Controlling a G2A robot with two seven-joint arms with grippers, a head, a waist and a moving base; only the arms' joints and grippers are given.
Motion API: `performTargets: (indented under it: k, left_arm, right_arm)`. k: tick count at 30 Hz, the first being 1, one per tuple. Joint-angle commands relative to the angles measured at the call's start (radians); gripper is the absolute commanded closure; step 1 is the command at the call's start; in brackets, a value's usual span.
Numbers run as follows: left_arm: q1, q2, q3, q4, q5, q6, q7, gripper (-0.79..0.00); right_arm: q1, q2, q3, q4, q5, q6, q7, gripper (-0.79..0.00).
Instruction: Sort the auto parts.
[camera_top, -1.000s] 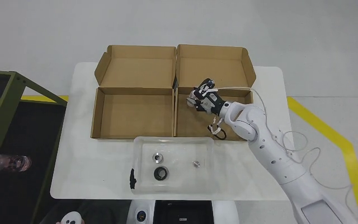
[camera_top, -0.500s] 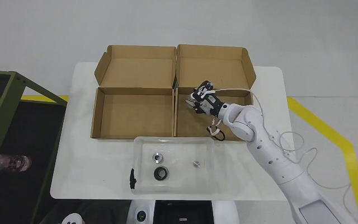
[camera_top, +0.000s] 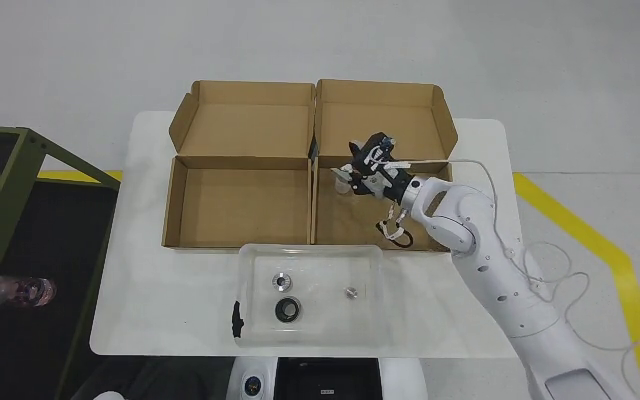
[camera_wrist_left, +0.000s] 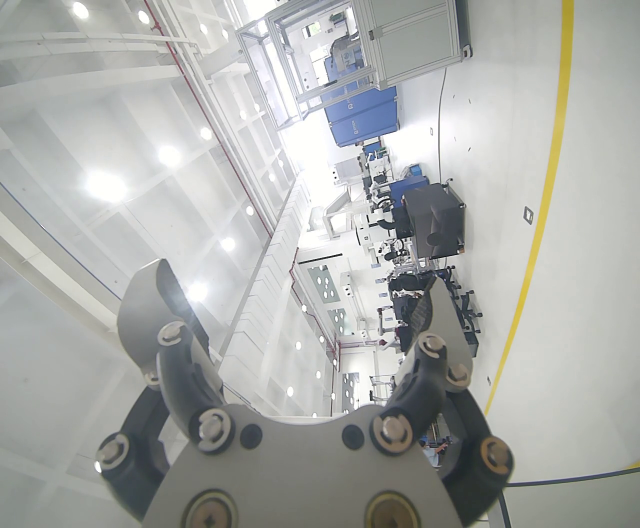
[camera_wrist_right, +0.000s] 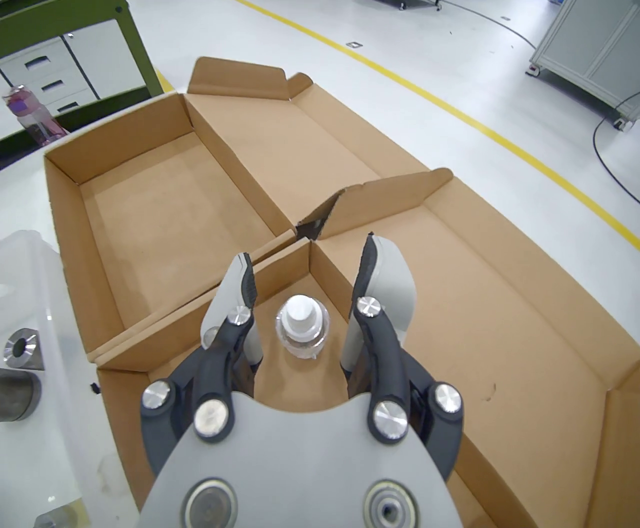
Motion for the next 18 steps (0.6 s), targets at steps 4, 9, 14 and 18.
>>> performTargets:
  k: [4,9,14,18]
  left_arm:
    - [0.000,0.000,0.000,0.000,0.000,0.000,0.000,-0.785]
    - [0.000,0.000,0.000,0.000,0.000,0.000,0.000,-0.785]
    - [0.000,0.000,0.000,0.000,0.000,0.000,0.000,-0.785]
    - [0.000,0.000,0.000,0.000,0.000,0.000,0.000,-0.785]
  right_arm:
    - [-0.052,0.013,0.039,-0.091,0.010,-0.049,0.021,-0.382]
    - [-0.108,0.027,0.072,-0.164,0.043,-0.123,0.066,-0.391]
    - [-0.165,0.041,0.101,-0.244,0.037,-0.180,0.114,-0.391]
    - [-0.214,0.054,0.116,-0.319,0.007,-0.230,0.160,-0.406]
